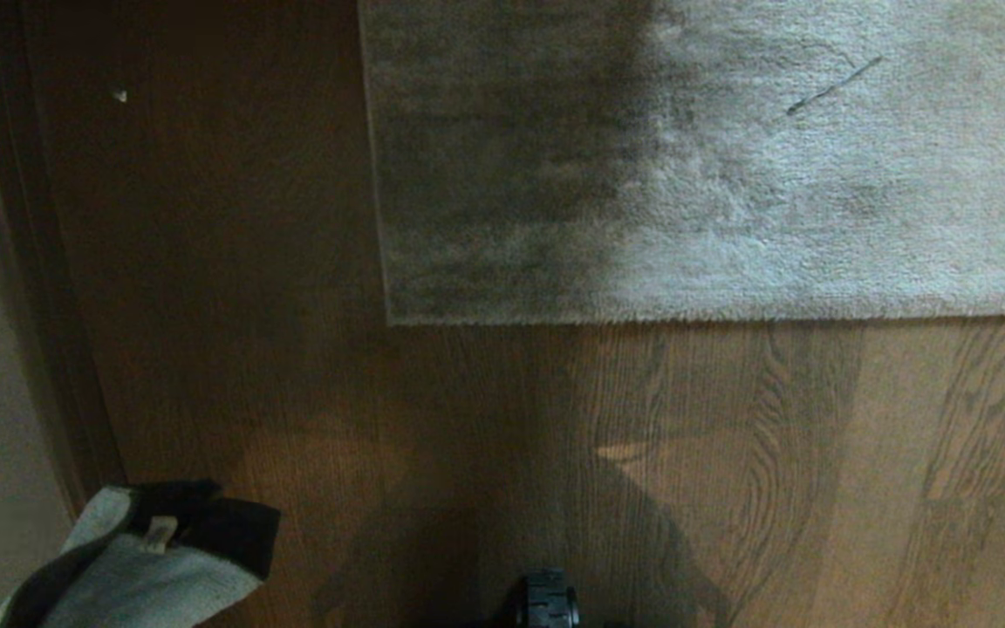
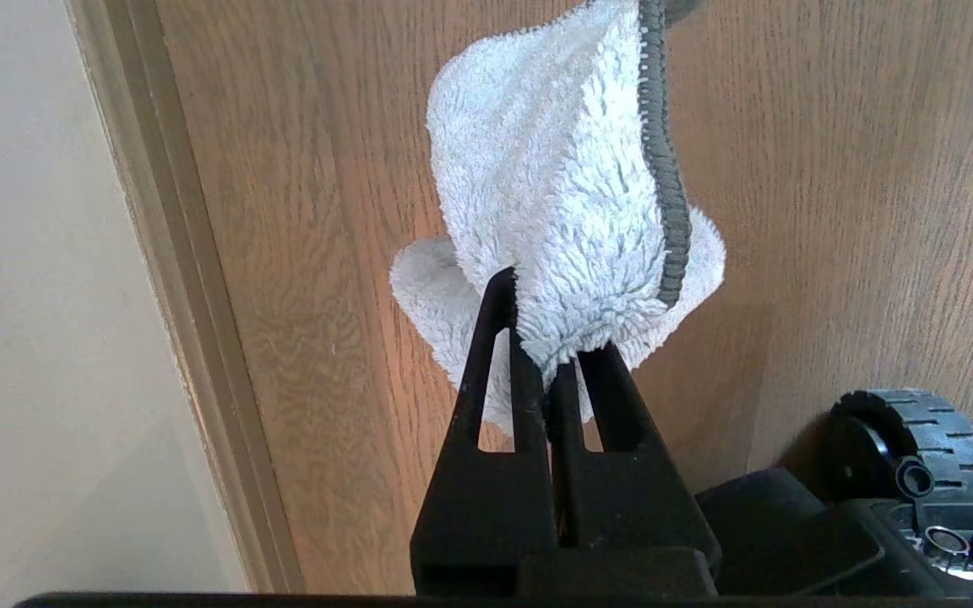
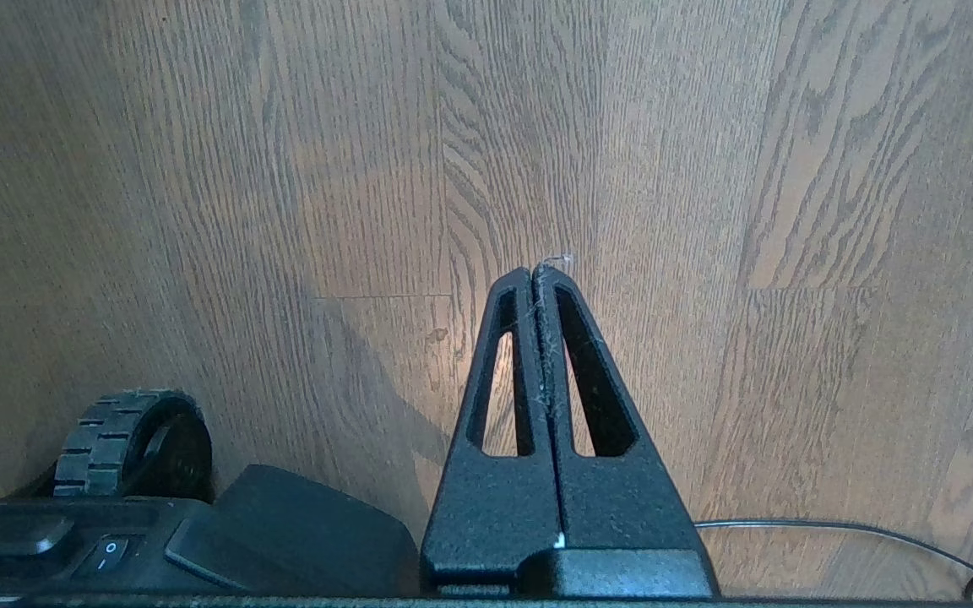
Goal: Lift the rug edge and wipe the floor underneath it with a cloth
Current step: Lift up the carpet
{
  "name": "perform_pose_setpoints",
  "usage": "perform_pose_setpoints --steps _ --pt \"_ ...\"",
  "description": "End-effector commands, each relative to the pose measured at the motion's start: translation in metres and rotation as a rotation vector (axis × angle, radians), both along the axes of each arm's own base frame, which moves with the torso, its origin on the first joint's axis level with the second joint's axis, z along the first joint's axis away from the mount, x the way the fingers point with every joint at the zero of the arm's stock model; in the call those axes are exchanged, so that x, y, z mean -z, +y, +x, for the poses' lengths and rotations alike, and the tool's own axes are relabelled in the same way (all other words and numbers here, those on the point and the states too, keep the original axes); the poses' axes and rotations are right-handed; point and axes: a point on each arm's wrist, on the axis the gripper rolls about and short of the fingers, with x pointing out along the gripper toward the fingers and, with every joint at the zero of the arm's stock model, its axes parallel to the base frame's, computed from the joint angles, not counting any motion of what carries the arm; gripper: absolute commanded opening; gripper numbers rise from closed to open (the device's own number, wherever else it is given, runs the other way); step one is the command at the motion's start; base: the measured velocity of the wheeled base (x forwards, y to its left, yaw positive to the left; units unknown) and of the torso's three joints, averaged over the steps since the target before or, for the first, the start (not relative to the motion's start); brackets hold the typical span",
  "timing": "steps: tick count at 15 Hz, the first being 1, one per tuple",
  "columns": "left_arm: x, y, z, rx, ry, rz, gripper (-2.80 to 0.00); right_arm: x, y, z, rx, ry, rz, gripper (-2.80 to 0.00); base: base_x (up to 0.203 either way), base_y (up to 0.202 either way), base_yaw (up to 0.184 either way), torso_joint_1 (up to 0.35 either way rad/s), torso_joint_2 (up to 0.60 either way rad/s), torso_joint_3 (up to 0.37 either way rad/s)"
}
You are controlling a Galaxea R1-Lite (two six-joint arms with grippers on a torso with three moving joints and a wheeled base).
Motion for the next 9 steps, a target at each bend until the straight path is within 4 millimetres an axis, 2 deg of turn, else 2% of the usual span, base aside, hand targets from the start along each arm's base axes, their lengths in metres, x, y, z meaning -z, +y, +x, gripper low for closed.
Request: perform_pose_setpoints --steps 1,9 --pt "0.0001 0.0 0.0 0.0 -0.001 0.0 -2.8 0.0 0.0 0.0 0.0 -0.001 0.0 -2.8 0.0 0.0 0.0 0.0 0.0 0.0" --pt "0.0001 0.0 0.0 0.001 -0.001 0.0 -2.8 0.0 0.0 0.0 0.0 -0.001 0.0 -2.8 0.0 0.0 0.0 0.0 0.0 0.0"
